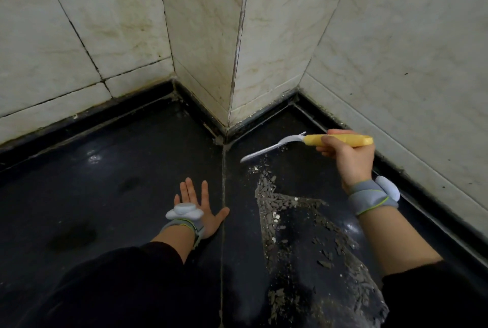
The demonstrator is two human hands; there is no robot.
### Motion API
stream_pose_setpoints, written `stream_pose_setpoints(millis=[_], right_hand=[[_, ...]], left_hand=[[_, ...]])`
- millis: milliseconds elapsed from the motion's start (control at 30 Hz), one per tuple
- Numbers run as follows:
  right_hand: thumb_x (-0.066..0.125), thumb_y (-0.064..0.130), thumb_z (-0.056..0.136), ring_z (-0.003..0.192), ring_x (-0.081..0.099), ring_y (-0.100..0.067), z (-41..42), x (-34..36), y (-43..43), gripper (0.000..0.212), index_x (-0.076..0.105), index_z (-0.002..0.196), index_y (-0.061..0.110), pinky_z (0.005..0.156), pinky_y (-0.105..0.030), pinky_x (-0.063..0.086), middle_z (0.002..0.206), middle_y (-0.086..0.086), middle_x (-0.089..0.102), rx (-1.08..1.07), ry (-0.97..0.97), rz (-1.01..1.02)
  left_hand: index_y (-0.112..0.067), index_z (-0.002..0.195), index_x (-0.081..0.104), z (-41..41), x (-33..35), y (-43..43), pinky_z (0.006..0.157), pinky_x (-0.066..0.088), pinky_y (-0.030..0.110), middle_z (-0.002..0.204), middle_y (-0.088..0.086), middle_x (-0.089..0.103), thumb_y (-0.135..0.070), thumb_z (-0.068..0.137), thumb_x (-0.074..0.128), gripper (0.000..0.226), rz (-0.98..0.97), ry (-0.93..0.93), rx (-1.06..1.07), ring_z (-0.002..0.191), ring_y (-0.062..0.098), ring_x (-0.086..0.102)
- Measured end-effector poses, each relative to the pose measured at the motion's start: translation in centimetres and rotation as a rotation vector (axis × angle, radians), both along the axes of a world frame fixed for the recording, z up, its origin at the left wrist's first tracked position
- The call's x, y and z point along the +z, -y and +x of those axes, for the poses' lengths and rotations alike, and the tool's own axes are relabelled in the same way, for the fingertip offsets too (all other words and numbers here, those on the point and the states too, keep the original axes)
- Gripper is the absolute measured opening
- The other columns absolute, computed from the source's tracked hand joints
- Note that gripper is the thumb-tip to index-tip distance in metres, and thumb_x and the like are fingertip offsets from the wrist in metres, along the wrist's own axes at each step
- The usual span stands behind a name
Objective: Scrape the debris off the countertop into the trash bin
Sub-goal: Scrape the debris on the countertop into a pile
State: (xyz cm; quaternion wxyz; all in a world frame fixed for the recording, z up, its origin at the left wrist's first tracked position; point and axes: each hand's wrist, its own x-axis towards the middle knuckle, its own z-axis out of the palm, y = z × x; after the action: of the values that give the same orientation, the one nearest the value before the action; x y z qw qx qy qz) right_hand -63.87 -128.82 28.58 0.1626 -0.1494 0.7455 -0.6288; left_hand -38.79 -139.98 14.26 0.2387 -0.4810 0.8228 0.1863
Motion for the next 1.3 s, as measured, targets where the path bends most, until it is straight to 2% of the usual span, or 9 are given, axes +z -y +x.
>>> stream_pose_setpoints(millis=[167, 333, 433, 567, 667, 833, 933, 1067, 1300], right_hand=[[0.067, 0.007, 0.077, 0.064, 0.07, -0.025, -1.4, 0.3, 0.1, 0.009, 0.065, 0.083, 0.013, 0.066, -0.034, 0.059, 0.063, -0.004, 0.068, -0.206, 0.013, -0.102], [0.067, 0.033, 0.058, 0.071, 0.07, -0.027, -2.4, -1.9, 2.1, 0.014, 0.061, 0.069, 0.026, 0.074, -0.049, 0.058, 0.07, -0.004, 0.067, -0.423, 0.005, -0.088], [0.066, 0.035, 0.061, 0.07, 0.062, -0.025, -2.4, -2.9, 4.4, 0.016, 0.055, 0.068, 0.027, 0.073, -0.044, 0.055, 0.075, -0.005, 0.065, -0.521, -0.027, -0.082], [0.066, 0.022, 0.085, 0.079, 0.049, -0.015, -0.3, -2.9, 6.9, 0.017, 0.059, 0.09, 0.008, 0.067, -0.014, 0.032, 0.087, 0.0, 0.057, -0.479, -0.126, 0.081], [0.062, 0.023, 0.089, 0.073, 0.047, -0.019, 0.6, -3.5, 5.8, 0.022, 0.059, 0.094, 0.002, 0.061, -0.014, 0.027, 0.079, 0.0, 0.056, -0.334, -0.256, 0.202], [0.069, 0.016, 0.083, 0.061, 0.049, -0.014, 0.5, -3.4, 0.3, 0.009, 0.06, 0.083, 0.015, 0.054, -0.01, 0.035, 0.066, 0.008, 0.056, -0.008, -0.405, 0.296], [0.074, 0.014, 0.077, 0.07, 0.057, -0.019, -0.1, -2.2, -1.7, 0.016, 0.062, 0.077, 0.023, 0.063, -0.025, 0.045, 0.075, -0.001, 0.065, 0.111, -0.388, 0.312], [0.069, 0.035, 0.07, 0.075, 0.068, -0.037, -1.2, -1.6, -1.4, 0.008, 0.066, 0.075, 0.03, 0.069, -0.05, 0.055, 0.074, -0.008, 0.071, 0.019, -0.309, 0.208], [0.069, 0.032, 0.081, 0.07, 0.059, -0.021, 1.0, -3.8, 1.9, 0.014, 0.057, 0.079, 0.027, 0.074, -0.037, 0.051, 0.072, 0.002, 0.065, -0.153, -0.254, 0.152]], left_hand=[[-0.02, 0.148, -0.026, -1.5, 0.1, 0.5, 0.116, -0.005, 0.053, 0.15, 0.023, -0.034, -0.077, 0.085, 0.018, 0.095, -0.011, 0.001, 0.048, 0.143, 0.037, -0.025], [-0.021, 0.148, -0.025, -2.6, -0.1, 1.2, 0.116, -0.005, 0.055, 0.15, 0.024, -0.033, -0.076, 0.086, 0.018, 0.094, -0.032, -0.002, 0.069, 0.142, 0.037, -0.025], [-0.021, 0.148, -0.025, -2.6, -0.2, 1.2, 0.116, -0.005, 0.055, 0.149, 0.024, -0.034, -0.076, 0.086, 0.019, 0.094, -0.019, 0.001, 0.067, 0.142, 0.038, -0.025], [-0.022, 0.148, -0.025, -2.7, -0.6, 1.3, 0.115, -0.006, 0.055, 0.15, 0.024, -0.034, -0.077, 0.085, 0.02, 0.095, -0.03, -0.009, 0.076, 0.142, 0.038, -0.025], [-0.022, 0.147, -0.026, -2.7, -0.7, 1.5, 0.115, -0.006, 0.055, 0.149, 0.024, -0.035, -0.078, 0.085, 0.019, 0.095, -0.021, 0.005, 0.071, 0.142, 0.038, -0.026], [-0.021, 0.147, -0.027, -2.7, -0.7, 1.5, 0.115, -0.005, 0.056, 0.148, 0.025, -0.035, -0.078, 0.084, 0.018, 0.096, -0.015, 0.012, 0.065, 0.141, 0.039, -0.026], [-0.021, 0.147, -0.027, -2.8, -0.4, 1.5, 0.116, -0.004, 0.056, 0.149, 0.025, -0.035, -0.078, 0.085, 0.018, 0.096, -0.013, 0.026, 0.059, 0.142, 0.039, -0.025], [-0.021, 0.148, -0.025, -2.8, -0.3, 1.4, 0.116, -0.002, 0.056, 0.15, 0.025, -0.033, -0.078, 0.084, 0.017, 0.096, -0.032, 0.033, 0.057, 0.143, 0.039, -0.023], [-0.021, 0.148, -0.025, -2.6, -0.2, 1.4, 0.116, -0.004, 0.055, 0.15, 0.025, -0.033, -0.078, 0.085, 0.019, 0.095, -0.023, 0.019, 0.056, 0.142, 0.039, -0.024]])
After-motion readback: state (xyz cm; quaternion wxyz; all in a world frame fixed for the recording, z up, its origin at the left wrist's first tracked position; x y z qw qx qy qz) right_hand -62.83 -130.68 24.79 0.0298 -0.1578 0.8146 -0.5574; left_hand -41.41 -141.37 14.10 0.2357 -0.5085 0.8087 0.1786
